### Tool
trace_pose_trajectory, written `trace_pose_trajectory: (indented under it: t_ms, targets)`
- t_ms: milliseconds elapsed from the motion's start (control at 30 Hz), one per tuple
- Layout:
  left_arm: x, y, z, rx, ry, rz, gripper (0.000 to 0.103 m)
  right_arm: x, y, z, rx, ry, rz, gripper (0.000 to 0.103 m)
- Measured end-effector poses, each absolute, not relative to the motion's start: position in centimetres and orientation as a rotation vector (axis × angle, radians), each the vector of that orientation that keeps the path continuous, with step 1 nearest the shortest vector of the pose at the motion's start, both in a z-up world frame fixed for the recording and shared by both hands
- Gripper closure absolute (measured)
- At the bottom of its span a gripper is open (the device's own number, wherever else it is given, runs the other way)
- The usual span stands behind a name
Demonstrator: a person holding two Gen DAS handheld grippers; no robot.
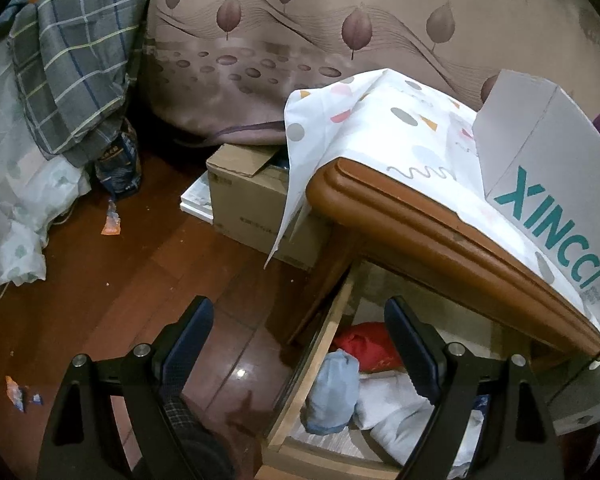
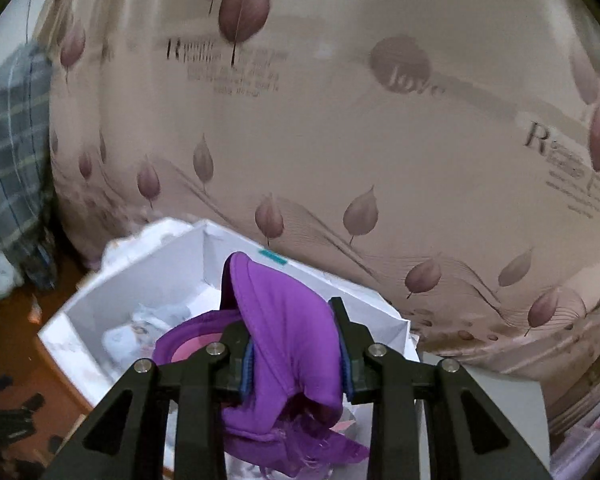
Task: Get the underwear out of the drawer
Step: 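Lower the purple bra into the shoe box and open the right gripper, then move the right gripper back to the drawer above the white garment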
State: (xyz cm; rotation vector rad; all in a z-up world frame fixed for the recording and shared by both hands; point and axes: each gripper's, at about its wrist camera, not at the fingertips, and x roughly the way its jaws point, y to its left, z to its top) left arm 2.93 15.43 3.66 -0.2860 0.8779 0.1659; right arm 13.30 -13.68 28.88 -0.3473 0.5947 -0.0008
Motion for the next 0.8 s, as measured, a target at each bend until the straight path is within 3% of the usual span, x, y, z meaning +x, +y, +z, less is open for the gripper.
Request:
trace_pose_trajectory:
  t_ms: [267, 333, 633, 800]
  targets:
    - [3.0, 15.5, 3.7, -0.285, 0.878, 0.16, 0.018, 17.2, -15.4, 23.3, -0.298, 0.791, -0.027, 0.07]
    - [3.1, 15.6, 3.7, -0.292, 0.881, 0.157, 0.018, 17.1, -15.7, 22.9, -0.284, 0.797, -0.015, 0.064]
    - [3.1, 15.2, 3.8, -0.272, 0.882, 0.156, 0.018, 14.9, -16.0, 24.8, -0.233, 0.734, -0.017, 0.041]
    - [3.1, 15.6, 3.7, -0.273, 0.879, 0.172, 0.018, 12.2, -16.5, 27.8, -0.222, 0.672, -0.011, 0.037]
